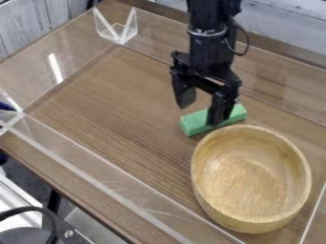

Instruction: Put the green block in the brown bowl

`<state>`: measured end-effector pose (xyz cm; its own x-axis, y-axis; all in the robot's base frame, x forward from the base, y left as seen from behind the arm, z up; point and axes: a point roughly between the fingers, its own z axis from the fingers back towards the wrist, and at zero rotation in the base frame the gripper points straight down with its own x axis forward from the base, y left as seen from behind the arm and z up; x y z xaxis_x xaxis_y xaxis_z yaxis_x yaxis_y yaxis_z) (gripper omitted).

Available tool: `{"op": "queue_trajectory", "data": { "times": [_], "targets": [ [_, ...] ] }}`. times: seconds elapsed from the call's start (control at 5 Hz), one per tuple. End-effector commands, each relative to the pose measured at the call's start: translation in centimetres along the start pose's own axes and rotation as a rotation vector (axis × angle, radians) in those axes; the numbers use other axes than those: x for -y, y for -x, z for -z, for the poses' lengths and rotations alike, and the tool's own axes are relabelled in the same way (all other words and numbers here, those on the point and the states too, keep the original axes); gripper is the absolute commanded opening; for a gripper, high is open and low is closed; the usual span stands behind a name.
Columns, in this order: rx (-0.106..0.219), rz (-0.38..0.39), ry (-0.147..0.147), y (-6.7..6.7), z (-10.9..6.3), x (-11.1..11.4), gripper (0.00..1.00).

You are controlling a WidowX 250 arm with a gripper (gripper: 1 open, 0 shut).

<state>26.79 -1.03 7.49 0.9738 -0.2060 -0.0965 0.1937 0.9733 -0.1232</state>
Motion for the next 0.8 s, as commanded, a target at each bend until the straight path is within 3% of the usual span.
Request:
{"op": "queue_trajectory", "data": {
  "times": [0.0,0.2,0.4,0.6],
  "targets": [
    [0.046,0.004,0.008,-1.3,-0.5,-0.5,1.00],
    [0.053,-0.027,0.009,-2.0,0.5,-0.2,1.00],
    [0.065,-0.065,0.011,-2.6,1.4,0.3,0.00],
    [0.054,0.007,0.013,-2.5,2.1,0.0,0.00]
  ]
}}
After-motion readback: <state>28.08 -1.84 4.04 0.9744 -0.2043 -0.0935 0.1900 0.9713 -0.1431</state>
